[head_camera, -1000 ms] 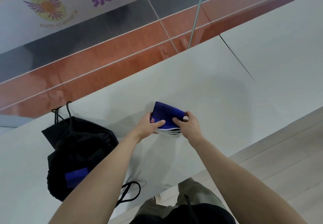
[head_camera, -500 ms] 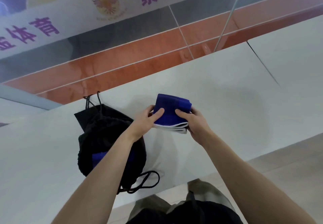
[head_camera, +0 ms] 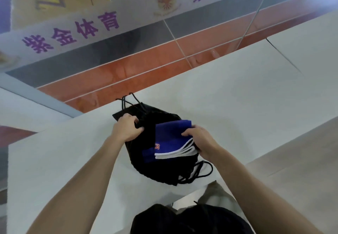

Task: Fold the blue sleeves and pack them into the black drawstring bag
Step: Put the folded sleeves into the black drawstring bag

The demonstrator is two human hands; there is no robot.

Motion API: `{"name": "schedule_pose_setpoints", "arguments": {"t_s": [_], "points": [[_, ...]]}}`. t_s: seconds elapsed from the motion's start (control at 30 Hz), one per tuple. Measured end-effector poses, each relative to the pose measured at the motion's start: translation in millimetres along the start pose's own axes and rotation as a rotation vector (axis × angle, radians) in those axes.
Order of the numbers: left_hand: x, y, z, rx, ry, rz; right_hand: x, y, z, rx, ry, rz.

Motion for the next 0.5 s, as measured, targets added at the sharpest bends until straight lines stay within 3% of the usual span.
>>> {"name": "schedule_pose_setpoints", "arguments": {"t_s": [0.13,0.33,0.5], "points": [[3.3,8.1,-0.3,-0.142,-0.081,0.059,18.2,-31.3,38.3,-0.065,-0.108,0.012],[-6.7,14.1,-3.4,-0.213,-0.118,-0.036,27.7,-71.0,35.4,0.092,-0.218,0.049],[-18.0,18.2,-5.8,-0.331,-0.076,-0.105,48.5,-89.6,24.3,-0.101,-0.127,0.074]]}}
Point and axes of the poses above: each hand's wrist, its own x-axis towards the middle knuckle, its own y-axis out of the back of the hand, z = x × y, the point moved 7 cm from there along x, towards the middle knuckle, and after that the axes turned 10 degrees about x, right-handed, at the moved point
